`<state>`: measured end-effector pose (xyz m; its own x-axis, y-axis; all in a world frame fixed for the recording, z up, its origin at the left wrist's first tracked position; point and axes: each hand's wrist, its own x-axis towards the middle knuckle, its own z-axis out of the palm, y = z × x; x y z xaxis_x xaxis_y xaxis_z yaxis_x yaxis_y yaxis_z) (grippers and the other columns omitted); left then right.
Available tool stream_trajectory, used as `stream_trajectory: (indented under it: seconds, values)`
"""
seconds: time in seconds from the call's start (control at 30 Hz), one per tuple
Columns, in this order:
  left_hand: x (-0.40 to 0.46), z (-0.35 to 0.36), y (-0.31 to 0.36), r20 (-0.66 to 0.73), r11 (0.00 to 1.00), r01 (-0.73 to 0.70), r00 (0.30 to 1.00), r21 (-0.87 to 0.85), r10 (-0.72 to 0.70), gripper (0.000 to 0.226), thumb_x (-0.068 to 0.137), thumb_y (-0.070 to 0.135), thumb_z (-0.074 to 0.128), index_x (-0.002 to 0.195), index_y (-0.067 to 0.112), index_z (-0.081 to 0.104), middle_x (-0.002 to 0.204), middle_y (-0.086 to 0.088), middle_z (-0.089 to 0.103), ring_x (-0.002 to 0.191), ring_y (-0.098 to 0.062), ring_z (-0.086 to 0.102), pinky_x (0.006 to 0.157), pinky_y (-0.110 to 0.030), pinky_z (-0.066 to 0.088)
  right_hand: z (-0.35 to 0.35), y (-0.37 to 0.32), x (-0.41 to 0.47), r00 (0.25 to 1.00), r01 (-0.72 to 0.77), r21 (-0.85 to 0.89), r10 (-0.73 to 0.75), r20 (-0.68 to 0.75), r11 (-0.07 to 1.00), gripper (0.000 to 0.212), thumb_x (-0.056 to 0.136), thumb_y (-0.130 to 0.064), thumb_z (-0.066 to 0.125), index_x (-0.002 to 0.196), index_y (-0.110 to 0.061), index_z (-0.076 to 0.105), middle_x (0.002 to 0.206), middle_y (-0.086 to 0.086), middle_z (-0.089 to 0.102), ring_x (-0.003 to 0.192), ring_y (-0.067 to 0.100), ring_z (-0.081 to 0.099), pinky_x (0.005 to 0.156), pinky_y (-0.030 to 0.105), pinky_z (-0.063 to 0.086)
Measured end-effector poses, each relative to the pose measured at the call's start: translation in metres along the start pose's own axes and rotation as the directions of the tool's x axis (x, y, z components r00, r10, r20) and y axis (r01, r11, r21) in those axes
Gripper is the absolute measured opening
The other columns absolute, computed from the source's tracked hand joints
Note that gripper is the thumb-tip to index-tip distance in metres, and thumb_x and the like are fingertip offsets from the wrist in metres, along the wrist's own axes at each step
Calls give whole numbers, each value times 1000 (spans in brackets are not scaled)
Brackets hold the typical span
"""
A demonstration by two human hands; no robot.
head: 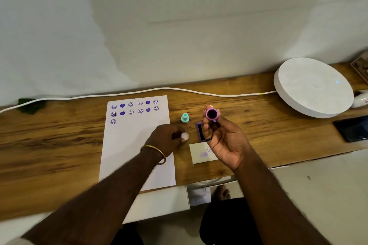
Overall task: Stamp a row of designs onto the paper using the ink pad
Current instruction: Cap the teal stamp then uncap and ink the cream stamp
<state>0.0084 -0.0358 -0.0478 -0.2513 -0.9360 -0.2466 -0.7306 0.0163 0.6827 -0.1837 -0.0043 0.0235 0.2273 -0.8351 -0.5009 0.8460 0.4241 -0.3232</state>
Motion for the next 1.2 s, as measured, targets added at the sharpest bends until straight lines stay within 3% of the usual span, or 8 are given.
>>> stream_trajectory:
  seconds: [0.2,0.33,0.43,0.67,0.83,0.97,1.1,1.2]
  values:
    - [1,0,-2,31,998,-16,999,60,14,33,86,32,70,116,19,67,115,-1,68,102,-18,59,93,-32,49,1,-1,0,1000,9,-7,-9,20,1000,34,89,-11,61,121,0,63,102,16,71,79,20,71,65,27,60]
    - [1,-2,5,-36,999,-43,998,-10,43,37,83,38,71,115,18,67,111,3,67,96,-12,59,80,-22,47,-1,0,1,1000,22,-7,-23,-6,1000,37,92,-15,62,126,-1,58,102,16,71,79,20,71,64,27,59]
    - [3,-3,19,-107,993,-99,990,-70,91,41,81,30,74,119,17,65,114,0,65,98,-13,58,81,-23,49,-2,1,2,999,34,-15,-34,-6,999,42,87,-19,67,124,-1,60,102,16,70,78,19,70,65,27,59]
    - [15,3,49,-7,983,-178,984,-42,178,40,80,22,76,117,14,64,113,-6,65,100,-21,59,83,-30,50,-3,-1,4,999,45,-48,-46,-23,998,46,77,-22,72,116,0,63,100,17,69,71,16,68,61,23,59]
    - [20,8,54,21,986,-164,986,-39,165,44,77,19,78,118,14,63,115,-8,64,104,-24,61,90,-42,53,-3,-6,8,997,55,-49,-57,-57,997,55,79,-22,68,128,0,55,108,16,64,65,12,66,60,18,57]
    - [26,13,54,59,988,-150,987,27,148,51,75,26,80,121,19,59,119,-5,63,107,-22,59,93,-41,52,-5,-11,10,993,60,-59,-66,-96,996,48,81,-23,70,121,-1,59,114,19,63,67,12,67,59,19,58]
    - [33,15,54,84,982,-160,985,98,152,64,77,32,78,133,20,50,131,-4,57,116,-23,54,97,-40,49,-11,-20,12,987,76,-47,-82,-136,996,27,87,-23,70,106,-3,67,106,18,68,72,14,68,62,20,59]
    - [35,16,54,113,977,-177,980,117,164,65,78,33,76,134,21,47,130,-5,58,115,-23,55,94,-39,51,-16,-27,14,983,116,-74,-125,-138,990,25,85,-16,71,106,-3,68,102,17,72,79,16,70,65,22,59]
